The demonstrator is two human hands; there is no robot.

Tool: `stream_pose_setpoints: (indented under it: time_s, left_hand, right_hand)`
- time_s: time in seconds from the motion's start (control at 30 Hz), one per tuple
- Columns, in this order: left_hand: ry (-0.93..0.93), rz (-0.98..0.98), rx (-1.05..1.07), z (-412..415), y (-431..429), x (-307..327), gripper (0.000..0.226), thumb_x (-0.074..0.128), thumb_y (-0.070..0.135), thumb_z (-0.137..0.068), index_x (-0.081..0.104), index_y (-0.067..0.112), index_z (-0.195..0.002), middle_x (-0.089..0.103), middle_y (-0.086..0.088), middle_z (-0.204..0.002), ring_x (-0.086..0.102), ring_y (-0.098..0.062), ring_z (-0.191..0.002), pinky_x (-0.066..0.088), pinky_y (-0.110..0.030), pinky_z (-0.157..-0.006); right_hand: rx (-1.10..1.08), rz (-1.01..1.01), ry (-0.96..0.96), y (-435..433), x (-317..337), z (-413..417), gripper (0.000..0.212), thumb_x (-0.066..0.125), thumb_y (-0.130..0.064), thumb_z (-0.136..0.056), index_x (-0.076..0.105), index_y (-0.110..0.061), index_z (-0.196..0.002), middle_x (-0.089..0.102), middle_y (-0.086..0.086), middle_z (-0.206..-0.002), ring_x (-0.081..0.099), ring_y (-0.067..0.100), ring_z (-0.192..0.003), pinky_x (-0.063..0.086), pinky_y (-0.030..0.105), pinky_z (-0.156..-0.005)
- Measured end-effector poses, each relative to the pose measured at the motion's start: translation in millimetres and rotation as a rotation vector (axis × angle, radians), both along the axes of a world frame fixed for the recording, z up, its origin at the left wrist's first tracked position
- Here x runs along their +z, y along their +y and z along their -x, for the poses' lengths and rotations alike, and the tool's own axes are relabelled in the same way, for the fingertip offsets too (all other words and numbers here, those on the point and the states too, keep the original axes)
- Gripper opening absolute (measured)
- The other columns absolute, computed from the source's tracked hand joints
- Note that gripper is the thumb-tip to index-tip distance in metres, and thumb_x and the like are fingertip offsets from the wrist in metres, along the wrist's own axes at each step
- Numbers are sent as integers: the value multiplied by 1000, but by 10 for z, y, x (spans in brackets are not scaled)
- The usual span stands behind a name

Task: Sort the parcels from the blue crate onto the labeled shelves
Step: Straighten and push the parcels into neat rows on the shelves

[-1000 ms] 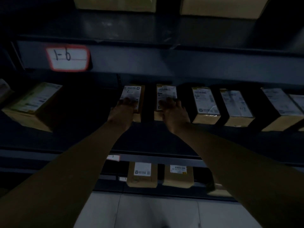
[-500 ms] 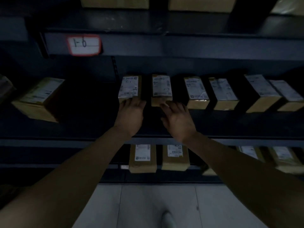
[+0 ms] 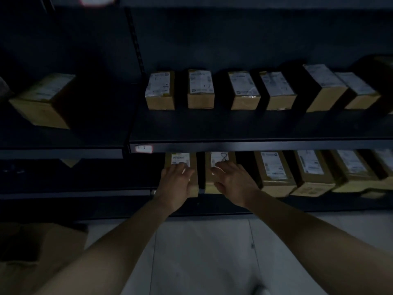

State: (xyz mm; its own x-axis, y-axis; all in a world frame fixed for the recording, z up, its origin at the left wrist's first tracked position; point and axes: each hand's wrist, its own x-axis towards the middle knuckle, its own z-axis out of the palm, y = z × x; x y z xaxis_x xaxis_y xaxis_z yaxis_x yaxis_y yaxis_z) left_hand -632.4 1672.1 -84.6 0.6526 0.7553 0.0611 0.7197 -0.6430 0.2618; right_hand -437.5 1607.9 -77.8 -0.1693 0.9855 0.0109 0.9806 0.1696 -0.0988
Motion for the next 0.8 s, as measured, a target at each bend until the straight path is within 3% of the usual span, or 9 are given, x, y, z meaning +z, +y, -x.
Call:
stream_pose_setpoints:
  time_s: [0.23,0.43,0.57,0.7,0.8]
  left_hand:
    - [175,-38,64,-100,181,-894,52,50,19,-93,36,19,-143,31,-5,-149,28,-24,-136,24,-36,-103]
    - [205,5,225,-241,238,-1708,78,59,37,-87,13,28,-149,4,-5,-156,0,-30,-143,4,-45,-113]
    - [163,-148,256,-362,417,-2174,84,61,39,-82,11,30,-150,7,-8,-154,5,-32,-138,6,-49,-110]
    - [68,-301,271,-507,775,-2317,84,62,48,-75,20,31,-146,18,-7,-150,15,-28,-132,16,-48,-106]
    - [31,-287,255,-564,1064,-2322,83,60,53,-79,18,33,-147,19,-6,-151,15,-28,-134,14,-48,-107]
  right_hand:
    - [-82,84,-108,148,-954,-214,58,48,-36,-97,29,-17,-148,26,7,-155,19,26,-143,19,41,-113]
    - [-54,57,-147,325,-1678,-487,69,52,-40,-94,17,-25,-151,10,5,-159,7,31,-144,12,47,-115]
    - [14,-50,-181,550,-2019,-758,72,51,-43,-92,12,-30,-152,14,3,-157,13,33,-140,15,49,-111]
    - [63,-228,-224,822,-2168,-857,71,56,-40,-88,23,-27,-150,30,3,-151,24,31,-135,15,47,-107]
    - [-15,-257,-214,1045,-2230,-884,70,52,-36,-90,17,-31,-151,26,1,-153,23,29,-134,16,50,-110]
